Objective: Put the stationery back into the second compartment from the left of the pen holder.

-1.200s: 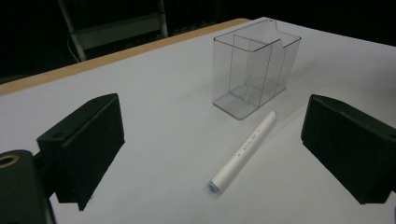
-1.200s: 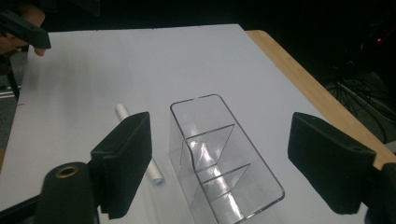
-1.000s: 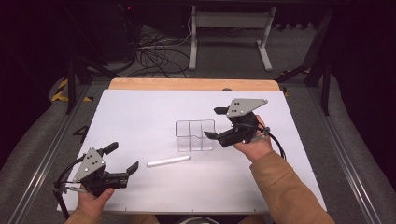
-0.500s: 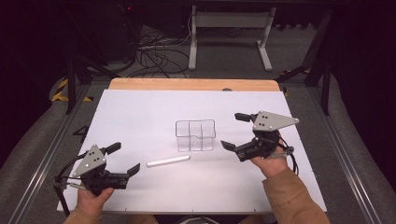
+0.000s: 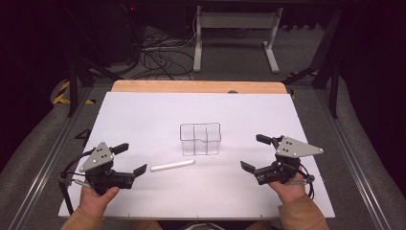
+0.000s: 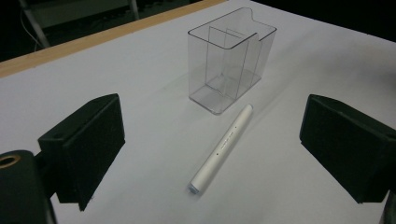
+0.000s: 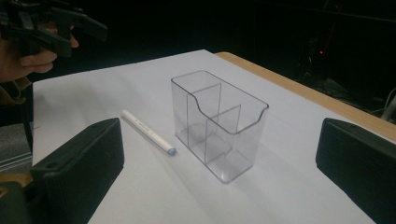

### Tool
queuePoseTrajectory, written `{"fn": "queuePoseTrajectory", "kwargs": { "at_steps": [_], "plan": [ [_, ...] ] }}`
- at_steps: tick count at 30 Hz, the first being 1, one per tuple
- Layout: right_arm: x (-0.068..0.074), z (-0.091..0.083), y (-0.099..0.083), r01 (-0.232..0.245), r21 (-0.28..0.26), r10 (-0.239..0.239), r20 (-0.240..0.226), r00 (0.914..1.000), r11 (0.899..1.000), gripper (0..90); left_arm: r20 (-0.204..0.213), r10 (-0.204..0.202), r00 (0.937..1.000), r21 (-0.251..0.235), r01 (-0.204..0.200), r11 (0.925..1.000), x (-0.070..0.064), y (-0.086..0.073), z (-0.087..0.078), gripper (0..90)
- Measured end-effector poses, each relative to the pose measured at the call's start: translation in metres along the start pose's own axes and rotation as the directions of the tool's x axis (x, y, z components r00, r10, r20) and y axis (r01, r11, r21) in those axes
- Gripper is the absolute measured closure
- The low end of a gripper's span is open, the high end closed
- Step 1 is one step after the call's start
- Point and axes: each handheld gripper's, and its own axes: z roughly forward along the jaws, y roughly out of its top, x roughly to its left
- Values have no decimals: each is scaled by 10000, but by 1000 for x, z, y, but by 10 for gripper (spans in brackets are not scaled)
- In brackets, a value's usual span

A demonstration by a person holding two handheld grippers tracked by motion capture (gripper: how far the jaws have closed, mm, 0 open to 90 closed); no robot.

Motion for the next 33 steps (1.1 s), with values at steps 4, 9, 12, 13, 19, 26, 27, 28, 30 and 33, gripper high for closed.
{"fn": "queuePoseTrajectory", "kwargs": {
  "at_steps": [4, 9, 12, 13, 19, 26, 27, 28, 30, 33],
  "plan": [
    [1, -5, -15, -203, 93, 201, 215, 9996, 9998, 15, 115, 98, 9999, 201, -100, 9997, 1, 6, 4, 75],
    [3, -7, -34, -548, 134, 546, 152, 9984, 9984, 15, 222, 219, 9995, 396, -227, 9990, 1, 13, 8, 77],
    [7, -6, -40, -529, 156, 526, 157, 9985, 9985, 16, 322, 283, 9991, 454, -297, 9985, 1, 19, 10, 79],
    [9, -6, -43, -443, 179, 439, 184, 9989, 9989, 16, 364, 316, 9988, 493, -334, 9982, 0, 21, 11, 80],
    [12, -7, -47, -461, 96, 459, 226, 9987, 9989, 17, 497, 570, 9971, 826, -609, 9947, -1, 31, 20, 84],
    [9, -6, -48, -497, 201, 495, 109, 9987, 9986, 24, 643, 484, 9968, 992, -547, 9936, -2, 35, 27, 97],
    [9, -6, -48, -497, 225, 495, 97, 9987, 9985, 24, 652, 477, 9967, 997, -540, 9936, -1, 35, 27, 98],
    [9, -5, -49, -488, 224, 486, 84, 9988, 9986, 24, 687, 415, 9968, 968, -481, 9941, -1, 36, 28, 100],
    [9, -6, -49, -506, 201, 505, 56, 9987, 9985, 25, 831, 374, 9958, 1001, -456, 9939, -1, 37, 29, 110],
    [8, -5, -48, -523, 166, 523, -18, 9986, 9985, 26, 923, 326, 9952, 1104, -427, 9930, 0, 40, 32, 130]
  ]
}}
